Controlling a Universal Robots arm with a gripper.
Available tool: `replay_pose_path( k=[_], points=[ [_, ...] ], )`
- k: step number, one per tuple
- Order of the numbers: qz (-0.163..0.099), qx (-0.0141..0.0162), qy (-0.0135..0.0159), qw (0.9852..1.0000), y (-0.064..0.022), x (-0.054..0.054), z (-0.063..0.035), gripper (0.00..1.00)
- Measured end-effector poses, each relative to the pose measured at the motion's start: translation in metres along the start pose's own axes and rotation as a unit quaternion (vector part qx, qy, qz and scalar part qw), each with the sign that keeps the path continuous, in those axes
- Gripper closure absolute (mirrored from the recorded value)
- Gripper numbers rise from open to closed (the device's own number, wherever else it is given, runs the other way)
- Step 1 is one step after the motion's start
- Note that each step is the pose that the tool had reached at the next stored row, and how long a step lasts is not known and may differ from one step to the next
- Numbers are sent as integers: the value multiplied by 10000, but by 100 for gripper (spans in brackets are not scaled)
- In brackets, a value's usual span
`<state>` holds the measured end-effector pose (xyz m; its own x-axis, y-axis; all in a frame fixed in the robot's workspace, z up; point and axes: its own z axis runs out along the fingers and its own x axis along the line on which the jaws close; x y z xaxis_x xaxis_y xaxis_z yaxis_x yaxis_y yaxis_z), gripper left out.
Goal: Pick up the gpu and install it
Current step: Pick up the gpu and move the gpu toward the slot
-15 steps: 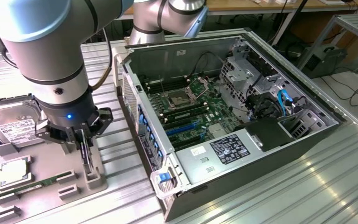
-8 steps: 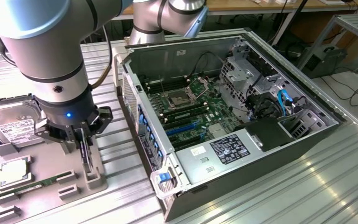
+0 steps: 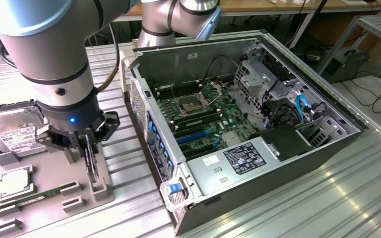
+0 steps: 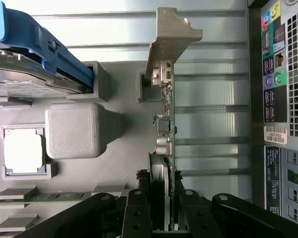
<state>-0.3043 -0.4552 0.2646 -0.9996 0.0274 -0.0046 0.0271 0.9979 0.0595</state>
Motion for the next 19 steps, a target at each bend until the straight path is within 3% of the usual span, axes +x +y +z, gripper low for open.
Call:
replay_pose_path(
  k=[19],
  points=[
    [1,-6,27,10000,7,-5,-123,72]
  ],
)
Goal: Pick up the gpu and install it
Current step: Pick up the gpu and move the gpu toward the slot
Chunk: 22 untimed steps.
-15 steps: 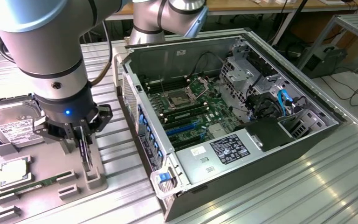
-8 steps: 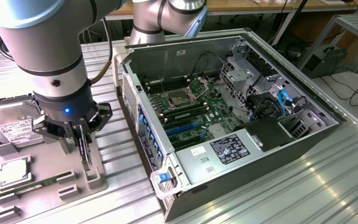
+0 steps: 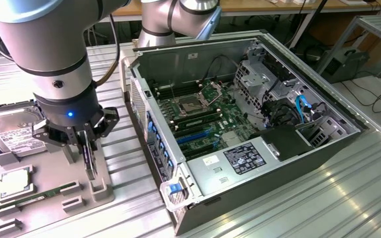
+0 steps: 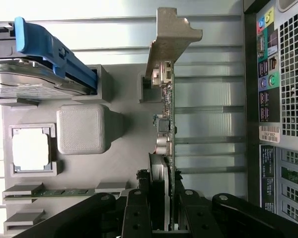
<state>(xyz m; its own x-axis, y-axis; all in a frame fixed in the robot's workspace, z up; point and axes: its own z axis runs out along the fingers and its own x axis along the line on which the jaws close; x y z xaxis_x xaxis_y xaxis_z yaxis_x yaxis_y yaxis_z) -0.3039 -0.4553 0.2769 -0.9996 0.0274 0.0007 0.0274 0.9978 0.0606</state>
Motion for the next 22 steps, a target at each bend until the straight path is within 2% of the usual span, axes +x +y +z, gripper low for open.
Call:
replay_pose_path(
  k=[22],
  points=[
    [2,1,26,10000,7,-7,-113,72]
  ],
)
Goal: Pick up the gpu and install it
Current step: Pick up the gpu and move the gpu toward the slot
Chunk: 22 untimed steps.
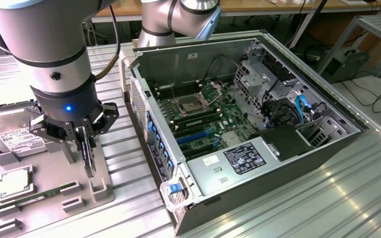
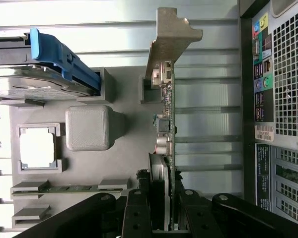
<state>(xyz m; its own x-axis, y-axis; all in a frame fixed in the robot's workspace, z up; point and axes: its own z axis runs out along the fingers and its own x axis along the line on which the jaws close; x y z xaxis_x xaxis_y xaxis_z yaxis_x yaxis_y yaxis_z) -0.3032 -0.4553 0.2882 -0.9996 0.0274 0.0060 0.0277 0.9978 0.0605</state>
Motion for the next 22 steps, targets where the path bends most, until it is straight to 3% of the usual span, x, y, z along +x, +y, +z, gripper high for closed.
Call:
replay_pose_path(
  k=[22],
  points=[
    [1,1,19,10000,4,-5,-65,72]
  ],
)
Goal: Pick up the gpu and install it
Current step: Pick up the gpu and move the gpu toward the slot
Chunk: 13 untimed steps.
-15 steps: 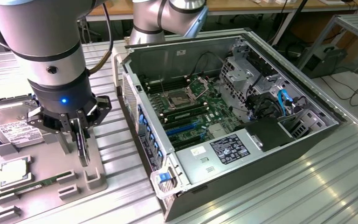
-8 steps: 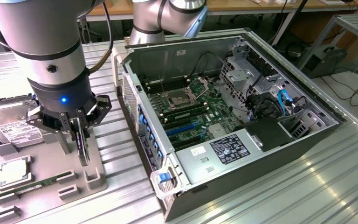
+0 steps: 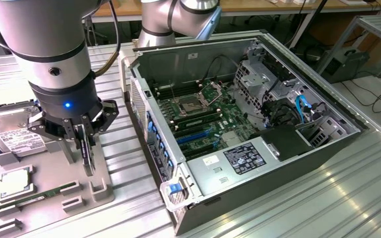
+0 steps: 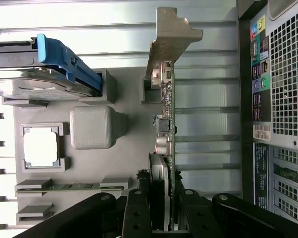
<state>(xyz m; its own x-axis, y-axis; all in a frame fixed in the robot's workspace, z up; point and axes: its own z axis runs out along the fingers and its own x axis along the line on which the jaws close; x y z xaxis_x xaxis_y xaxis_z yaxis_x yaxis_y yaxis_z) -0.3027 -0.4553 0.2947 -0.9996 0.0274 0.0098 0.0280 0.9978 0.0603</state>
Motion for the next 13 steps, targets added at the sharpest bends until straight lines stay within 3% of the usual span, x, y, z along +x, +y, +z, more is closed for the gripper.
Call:
replay_pose_path(
  k=[13],
  points=[
    [0,-1,0,10000,3,-1,-44,72]
  ],
)
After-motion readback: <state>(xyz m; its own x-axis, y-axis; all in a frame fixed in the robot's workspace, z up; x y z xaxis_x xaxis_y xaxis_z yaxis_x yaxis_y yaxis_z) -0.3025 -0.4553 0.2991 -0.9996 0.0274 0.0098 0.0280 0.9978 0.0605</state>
